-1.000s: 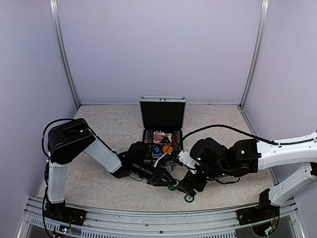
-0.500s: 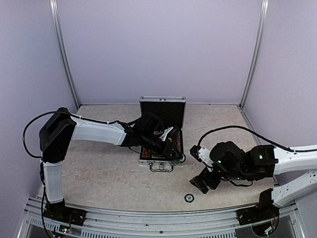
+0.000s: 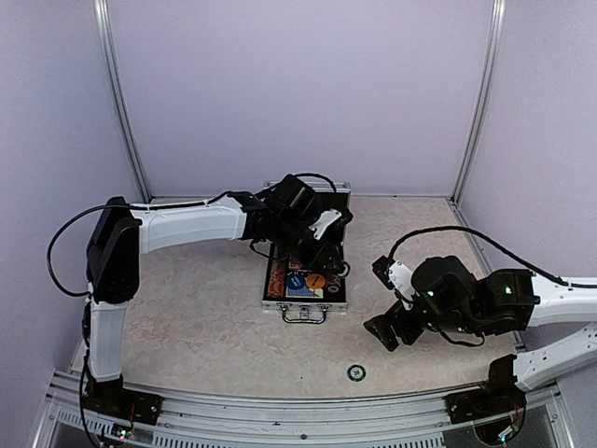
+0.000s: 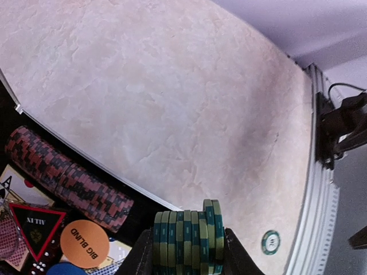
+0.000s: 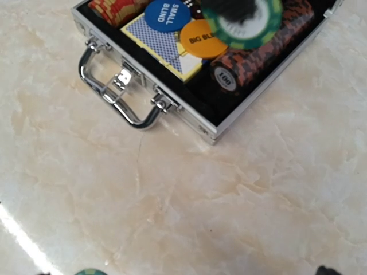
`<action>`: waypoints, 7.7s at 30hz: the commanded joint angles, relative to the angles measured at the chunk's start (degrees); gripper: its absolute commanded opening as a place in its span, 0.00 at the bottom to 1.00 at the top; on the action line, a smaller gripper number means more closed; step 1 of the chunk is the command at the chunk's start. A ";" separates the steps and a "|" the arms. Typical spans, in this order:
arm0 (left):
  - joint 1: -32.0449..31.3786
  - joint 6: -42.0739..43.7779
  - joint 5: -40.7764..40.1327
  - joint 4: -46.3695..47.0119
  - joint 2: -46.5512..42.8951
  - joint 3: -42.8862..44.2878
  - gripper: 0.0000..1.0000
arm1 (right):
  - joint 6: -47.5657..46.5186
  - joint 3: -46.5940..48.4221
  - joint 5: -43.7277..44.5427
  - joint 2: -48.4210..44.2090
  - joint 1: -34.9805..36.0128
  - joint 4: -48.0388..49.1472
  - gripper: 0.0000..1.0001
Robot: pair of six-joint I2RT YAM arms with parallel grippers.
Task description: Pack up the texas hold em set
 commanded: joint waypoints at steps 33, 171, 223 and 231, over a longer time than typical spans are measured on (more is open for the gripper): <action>-7.30 32.63 -26.36 -2.31 5.58 -0.40 0.00 | 0.18 -0.90 -1.40 -1.02 -0.42 1.30 1.00; -7.13 -29.96 -23.41 10.63 -28.51 -41.22 0.99 | 17.63 4.00 -4.56 32.34 12.64 1.97 0.29; 7.14 -34.31 -34.69 0.25 -53.79 -52.72 0.99 | -23.44 61.79 -27.96 68.36 15.58 -11.46 0.82; 7.64 -33.60 -34.59 -0.27 -53.91 -52.49 0.99 | -22.56 66.05 -27.92 73.53 16.94 -13.46 0.82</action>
